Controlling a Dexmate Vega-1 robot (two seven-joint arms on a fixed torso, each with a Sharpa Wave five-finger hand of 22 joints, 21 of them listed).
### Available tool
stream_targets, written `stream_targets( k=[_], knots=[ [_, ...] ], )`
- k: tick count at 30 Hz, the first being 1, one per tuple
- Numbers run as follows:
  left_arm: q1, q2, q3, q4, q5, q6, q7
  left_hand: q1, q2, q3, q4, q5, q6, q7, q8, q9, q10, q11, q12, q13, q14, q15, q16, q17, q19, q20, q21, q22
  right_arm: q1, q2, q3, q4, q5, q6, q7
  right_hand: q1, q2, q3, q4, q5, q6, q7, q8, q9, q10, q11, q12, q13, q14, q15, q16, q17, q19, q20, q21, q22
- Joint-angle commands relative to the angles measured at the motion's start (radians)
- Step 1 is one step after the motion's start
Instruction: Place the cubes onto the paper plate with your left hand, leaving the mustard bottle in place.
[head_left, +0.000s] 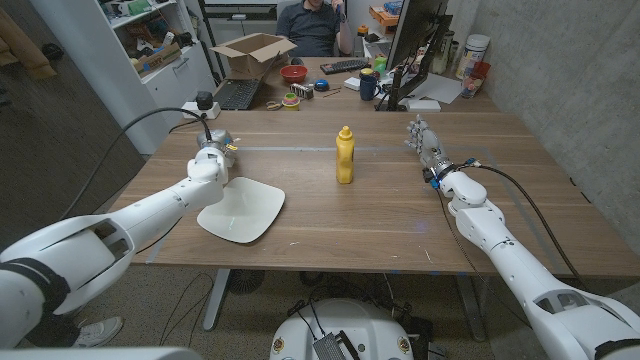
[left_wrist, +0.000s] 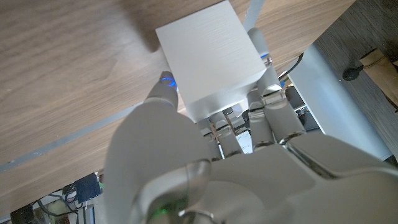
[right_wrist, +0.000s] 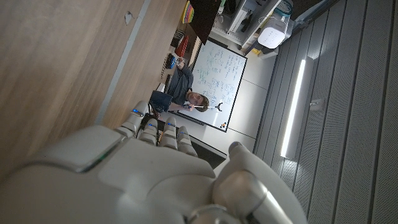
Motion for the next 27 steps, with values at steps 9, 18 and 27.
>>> stream_targets(
  k=[9, 18, 27],
  knots=[
    [0.021, 0.000, -0.012, -0.043, 0.019, 0.041, 0.096, 0.146, 0.097, 0.027, -0.036, -0.001, 0.110, 0.011, 0.070, 0.031, 0.227, 0.005, 0.100, 0.084, 0.403, -0.455, 0.020, 0.066, 0.086, -0.141, 0.031, 0.008, 0.004, -0.006, -0.002, 0.011, -0.004, 0.011, -0.001, -0.006, 0.007, -0.005, 0.000, 0.007, 0.004, -0.003, 0.005, 0.004, -0.002, 0.005, 0.004, 0.002, 0.000, 0.003, 0.005, 0.002, -0.033, 0.001, -0.008, 0.003],
    [0.026, 0.008, -0.024, -0.074, 0.023, 0.064, 0.102, 0.158, 0.097, 0.029, -0.038, -0.001, 0.128, 0.005, 0.082, 0.036, 0.223, 0.005, 0.114, 0.101, 0.407, -0.455, 0.016, 0.077, 0.084, -0.143, 0.035, 0.009, 0.004, -0.008, -0.004, 0.012, -0.007, 0.013, -0.001, -0.005, 0.008, -0.005, 0.000, 0.007, 0.004, -0.003, 0.005, 0.004, -0.002, 0.006, 0.004, 0.002, 0.001, 0.003, 0.005, 0.001, -0.032, 0.000, -0.011, 0.003],
    [0.035, 0.021, -0.035, -0.114, 0.044, 0.082, 0.127, 0.169, 0.098, 0.030, -0.040, -0.001, 0.135, -0.005, 0.088, 0.040, 0.220, 0.001, 0.126, 0.113, 0.405, -0.456, 0.010, 0.085, 0.087, -0.143, 0.043, 0.011, 0.007, -0.011, -0.007, 0.012, -0.011, 0.014, -0.001, -0.004, 0.008, -0.007, -0.001, 0.007, 0.004, -0.004, 0.005, 0.004, -0.003, 0.005, 0.004, 0.002, 0.001, 0.002, 0.005, 0.001, -0.031, 0.000, -0.014, 0.003]
  ],
)
